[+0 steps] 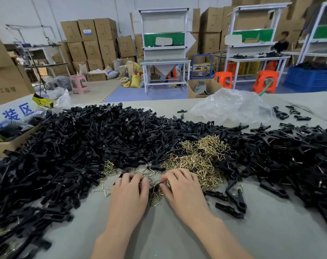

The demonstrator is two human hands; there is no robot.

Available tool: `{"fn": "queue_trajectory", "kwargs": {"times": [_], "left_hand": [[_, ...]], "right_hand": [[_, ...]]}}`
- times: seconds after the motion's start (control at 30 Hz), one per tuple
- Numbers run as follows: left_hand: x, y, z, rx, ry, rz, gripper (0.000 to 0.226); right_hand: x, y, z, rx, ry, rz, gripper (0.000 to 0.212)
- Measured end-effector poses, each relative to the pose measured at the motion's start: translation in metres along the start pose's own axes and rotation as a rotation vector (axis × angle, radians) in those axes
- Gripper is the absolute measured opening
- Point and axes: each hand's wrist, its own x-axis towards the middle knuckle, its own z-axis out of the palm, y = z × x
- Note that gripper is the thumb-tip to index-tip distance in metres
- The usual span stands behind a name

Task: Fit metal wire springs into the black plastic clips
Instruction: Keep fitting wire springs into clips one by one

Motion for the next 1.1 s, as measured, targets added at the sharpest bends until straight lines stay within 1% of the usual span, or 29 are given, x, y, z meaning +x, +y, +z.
{"fn": "queue_trajectory", "kwargs": {"times": [0.13, 0.17, 0.23, 0.33, 0.5, 0.57, 0.63, 0.7, 0.77, 0.8, 0.87, 0.97, 1.03, 1.1], "left_hand": [[0.000, 0.000, 0.001, 0.031, -0.006, 0.112, 0.023], [0.000, 0.000, 0.001, 0.023, 0.000, 0.117, 0.023], [0.000, 0.001, 0.001, -0.001, 0.019, 0.107, 0.025], [0.000, 0.006, -0.003, -0.109, 0.063, 0.050, 0.030], [-0.001, 0.009, -0.008, -0.259, 0.141, -0.086, 0.037], [0.000, 0.008, -0.009, -0.303, 0.166, -0.121, 0.043], [0.000, 0.007, -0.008, -0.326, 0.173, -0.138, 0.043], [0.001, 0.008, -0.006, -0.362, 0.147, -0.127, 0.034], [0.001, 0.009, -0.002, -0.415, 0.118, -0.125, 0.019], [0.001, 0.010, -0.001, -0.447, 0.102, -0.137, 0.015], [0.001, 0.010, 0.001, -0.499, 0.078, -0.152, 0.027], [0.002, 0.010, 0.001, -0.470, 0.068, -0.132, 0.040], [0.002, 0.010, 0.001, -0.460, 0.071, -0.122, 0.045], [0.002, 0.009, 0.001, -0.458, 0.073, -0.134, 0.046]], "right_hand": [[-0.001, -0.001, -0.003, 0.032, -0.024, 0.003, 0.009], [-0.001, -0.001, -0.003, 0.047, -0.034, -0.002, 0.013], [-0.003, -0.002, -0.004, 0.051, -0.073, -0.035, 0.030], [-0.005, -0.005, -0.005, 0.045, -0.104, -0.079, 0.049], [-0.004, -0.009, -0.008, 0.039, -0.119, -0.078, 0.056], [-0.003, -0.008, -0.008, 0.038, -0.148, -0.080, 0.053], [-0.002, -0.008, -0.009, 0.062, -0.142, -0.075, 0.045], [-0.002, -0.008, -0.010, 0.089, -0.113, -0.068, 0.037], [-0.002, -0.008, -0.010, 0.098, -0.092, -0.072, 0.033], [-0.002, -0.008, -0.010, 0.105, -0.086, -0.077, 0.033], [-0.002, -0.008, -0.011, 0.137, -0.065, -0.087, 0.032], [-0.003, -0.007, -0.012, 0.212, -0.004, -0.096, 0.031], [-0.004, -0.007, -0.012, 0.252, 0.051, -0.098, 0.032], [-0.004, -0.007, -0.013, 0.263, 0.071, -0.096, 0.035]]}}
